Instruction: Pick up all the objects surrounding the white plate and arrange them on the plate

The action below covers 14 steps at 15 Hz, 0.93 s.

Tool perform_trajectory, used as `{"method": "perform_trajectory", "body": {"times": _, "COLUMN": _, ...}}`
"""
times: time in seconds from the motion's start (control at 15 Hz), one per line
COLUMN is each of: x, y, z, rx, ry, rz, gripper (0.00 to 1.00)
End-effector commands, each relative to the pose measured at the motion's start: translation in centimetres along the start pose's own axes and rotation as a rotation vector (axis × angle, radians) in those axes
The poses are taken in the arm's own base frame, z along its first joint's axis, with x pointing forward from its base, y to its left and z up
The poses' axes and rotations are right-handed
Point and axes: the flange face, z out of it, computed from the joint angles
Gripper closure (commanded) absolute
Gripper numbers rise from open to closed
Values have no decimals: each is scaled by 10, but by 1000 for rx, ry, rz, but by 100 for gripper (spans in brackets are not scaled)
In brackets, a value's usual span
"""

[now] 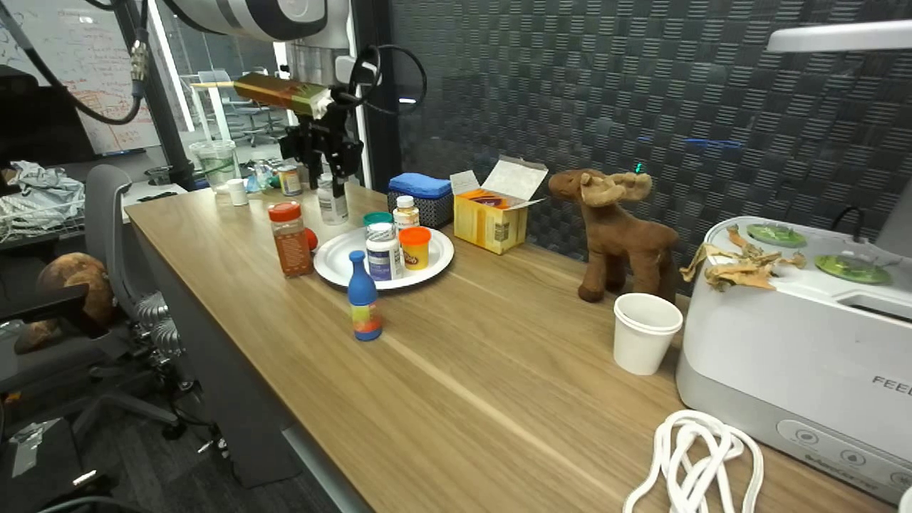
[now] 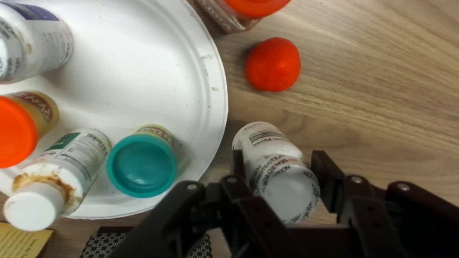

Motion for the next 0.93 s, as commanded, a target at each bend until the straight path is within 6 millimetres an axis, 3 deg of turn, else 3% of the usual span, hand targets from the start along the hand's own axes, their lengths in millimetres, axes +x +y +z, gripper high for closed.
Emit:
{"method": "perform_trajectory", "body": {"times": 0.0, "x": -7, "y": 17, "z": -37, "rx": 41, "ry": 77, "rz": 77, "gripper": 75}}
{"method": "perform_trajectory", "body": {"times": 0.4, "x": -27, "y": 30, "z": -53, "rx": 44, "ry": 122, "rz": 126, "gripper": 75}}
{"method": "perform_trajectory", "body": {"times": 0.87, "x": -50, "y": 44, "z": -44, "rx": -37, "ry": 79, "rz": 144, "gripper": 75}}
